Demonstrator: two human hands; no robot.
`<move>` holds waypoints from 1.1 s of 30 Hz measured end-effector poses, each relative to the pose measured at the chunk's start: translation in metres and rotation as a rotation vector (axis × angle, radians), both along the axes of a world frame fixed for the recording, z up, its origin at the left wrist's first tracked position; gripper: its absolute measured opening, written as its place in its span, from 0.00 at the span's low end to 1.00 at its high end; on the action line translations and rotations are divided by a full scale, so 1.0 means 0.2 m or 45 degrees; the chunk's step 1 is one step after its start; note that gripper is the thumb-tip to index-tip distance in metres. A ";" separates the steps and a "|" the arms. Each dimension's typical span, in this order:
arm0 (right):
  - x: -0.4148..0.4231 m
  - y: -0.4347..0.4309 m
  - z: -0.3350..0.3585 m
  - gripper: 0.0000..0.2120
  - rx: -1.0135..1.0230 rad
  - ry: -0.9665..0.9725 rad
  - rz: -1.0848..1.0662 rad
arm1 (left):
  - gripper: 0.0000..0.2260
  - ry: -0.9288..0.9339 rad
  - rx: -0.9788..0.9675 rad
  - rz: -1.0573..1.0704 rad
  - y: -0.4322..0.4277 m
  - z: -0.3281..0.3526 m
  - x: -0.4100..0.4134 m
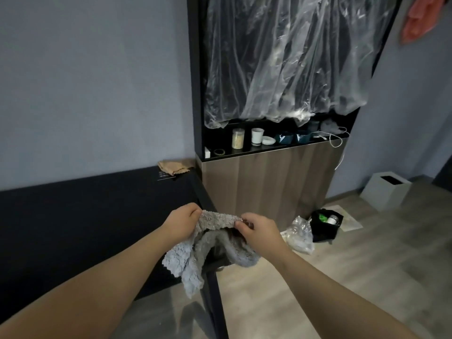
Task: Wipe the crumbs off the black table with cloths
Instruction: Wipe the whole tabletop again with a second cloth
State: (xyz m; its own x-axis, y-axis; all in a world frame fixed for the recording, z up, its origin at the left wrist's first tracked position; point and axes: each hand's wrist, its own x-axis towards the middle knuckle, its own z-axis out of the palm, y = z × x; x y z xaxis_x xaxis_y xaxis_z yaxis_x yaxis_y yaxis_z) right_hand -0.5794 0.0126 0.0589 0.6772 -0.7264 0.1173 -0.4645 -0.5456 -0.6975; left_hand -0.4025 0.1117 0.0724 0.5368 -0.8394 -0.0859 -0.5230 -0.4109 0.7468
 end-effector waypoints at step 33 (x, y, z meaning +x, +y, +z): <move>0.74 -2.05 0.11 0.38 1.731 -0.453 0.042 | 0.09 1.385 -0.630 0.331 -2.05 0.20 0.50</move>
